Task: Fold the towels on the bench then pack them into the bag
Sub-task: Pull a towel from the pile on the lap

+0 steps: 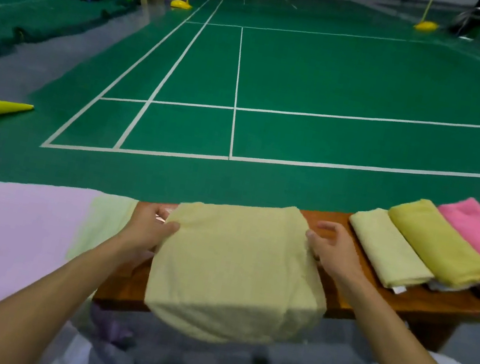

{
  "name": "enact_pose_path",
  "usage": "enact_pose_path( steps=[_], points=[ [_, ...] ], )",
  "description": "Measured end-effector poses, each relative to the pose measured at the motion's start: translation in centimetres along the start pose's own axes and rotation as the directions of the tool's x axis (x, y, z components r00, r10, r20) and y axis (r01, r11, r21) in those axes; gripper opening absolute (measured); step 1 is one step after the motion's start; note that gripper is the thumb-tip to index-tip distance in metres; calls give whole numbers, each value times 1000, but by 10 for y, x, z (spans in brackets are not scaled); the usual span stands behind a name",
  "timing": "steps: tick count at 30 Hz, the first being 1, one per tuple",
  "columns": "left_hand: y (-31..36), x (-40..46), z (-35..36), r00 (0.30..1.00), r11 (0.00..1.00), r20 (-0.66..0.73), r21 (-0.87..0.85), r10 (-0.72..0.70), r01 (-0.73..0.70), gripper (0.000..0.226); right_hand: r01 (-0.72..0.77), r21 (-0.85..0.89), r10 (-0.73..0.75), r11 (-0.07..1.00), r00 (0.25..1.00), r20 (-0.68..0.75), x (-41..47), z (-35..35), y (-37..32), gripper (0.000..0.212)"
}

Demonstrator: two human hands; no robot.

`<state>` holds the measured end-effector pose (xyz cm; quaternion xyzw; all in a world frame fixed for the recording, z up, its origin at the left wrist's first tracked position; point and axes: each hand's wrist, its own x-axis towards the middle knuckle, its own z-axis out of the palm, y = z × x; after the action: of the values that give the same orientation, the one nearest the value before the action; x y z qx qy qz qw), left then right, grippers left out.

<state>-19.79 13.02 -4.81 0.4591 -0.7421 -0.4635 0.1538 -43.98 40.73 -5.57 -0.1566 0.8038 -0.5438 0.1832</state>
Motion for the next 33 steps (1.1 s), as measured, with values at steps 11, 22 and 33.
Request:
enact_pose_path(
  steps=[11,22,33],
  points=[
    [-6,-2,-4,927,992,374,121,-6,-43,30,70,-209,-9,975,959,283,-10,-35,19,15],
    [8,-20,-36,925,990,354,-65,139,-125,33,200,-76,-192,977,976,102,-31,-42,-8,27],
    [64,-42,-92,912,937,251,-211,326,-277,39,397,-104,-396,912,918,37,-38,-64,-89,43]
  ],
)
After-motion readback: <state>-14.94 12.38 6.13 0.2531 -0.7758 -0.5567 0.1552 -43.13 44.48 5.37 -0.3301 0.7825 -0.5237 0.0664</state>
